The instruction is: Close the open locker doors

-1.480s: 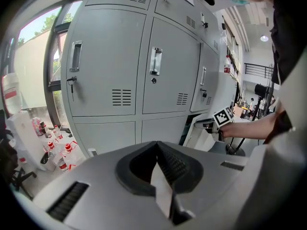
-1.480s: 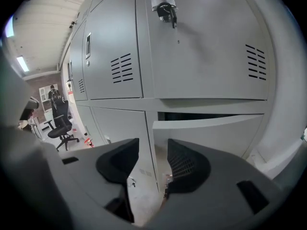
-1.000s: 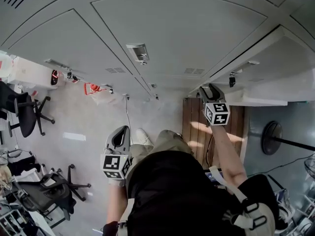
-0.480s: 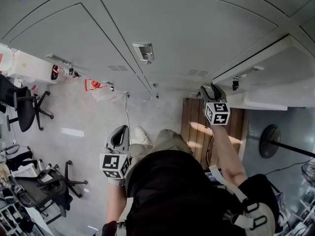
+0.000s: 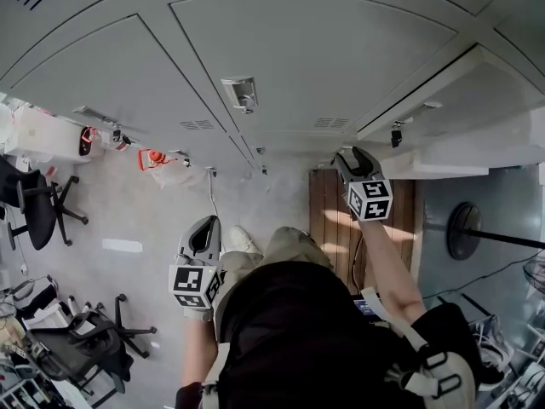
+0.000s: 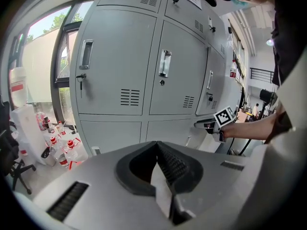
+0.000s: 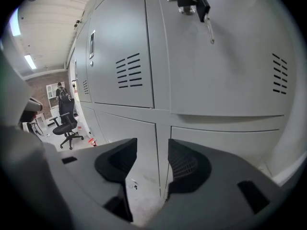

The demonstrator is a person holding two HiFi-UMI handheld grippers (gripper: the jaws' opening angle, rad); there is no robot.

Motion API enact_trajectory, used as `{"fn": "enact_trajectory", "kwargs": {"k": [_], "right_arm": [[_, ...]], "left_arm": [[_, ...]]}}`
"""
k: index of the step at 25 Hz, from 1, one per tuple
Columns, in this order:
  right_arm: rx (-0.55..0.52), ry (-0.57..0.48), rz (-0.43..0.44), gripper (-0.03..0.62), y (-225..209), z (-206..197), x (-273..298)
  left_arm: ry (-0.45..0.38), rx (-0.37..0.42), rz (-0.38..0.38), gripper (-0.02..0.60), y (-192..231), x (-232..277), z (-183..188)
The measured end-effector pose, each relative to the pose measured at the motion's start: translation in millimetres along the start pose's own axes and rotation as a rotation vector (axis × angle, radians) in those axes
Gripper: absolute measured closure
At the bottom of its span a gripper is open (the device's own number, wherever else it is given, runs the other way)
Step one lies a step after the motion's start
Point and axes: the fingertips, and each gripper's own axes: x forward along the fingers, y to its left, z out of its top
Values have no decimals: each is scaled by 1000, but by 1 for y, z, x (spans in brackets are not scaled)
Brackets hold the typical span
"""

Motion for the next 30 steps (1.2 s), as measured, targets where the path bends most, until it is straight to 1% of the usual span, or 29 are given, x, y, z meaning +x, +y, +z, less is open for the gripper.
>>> {"fn": "enact_trajectory", "kwargs": {"k": [3, 8, 12, 18, 22, 25, 30], "right_arm": [[-2, -16, 19, 384, 13, 10, -14], [-13, -73, 52, 421, 40, 37, -44], [-41, -122, 62, 433, 64, 61, -73], [-72, -179, 77, 465, 100, 91, -116], [-91, -235, 71, 484, 124, 111, -146], [-123, -276, 62, 494, 143, 127, -168], [-170, -304, 28, 496, 165, 139, -195]], "left_arm": [[-7, 12, -33, 572, 0, 4, 5], [-37, 32, -94, 572, -3, 9, 15], [-72, 47, -150, 572, -7, 11, 27], [-110, 90, -237, 572, -18, 13, 46], [-141, 132, -303, 572, -31, 14, 61], [-167, 154, -349, 572, -41, 13, 75], [-223, 201, -431, 572, -65, 12, 98]]}}
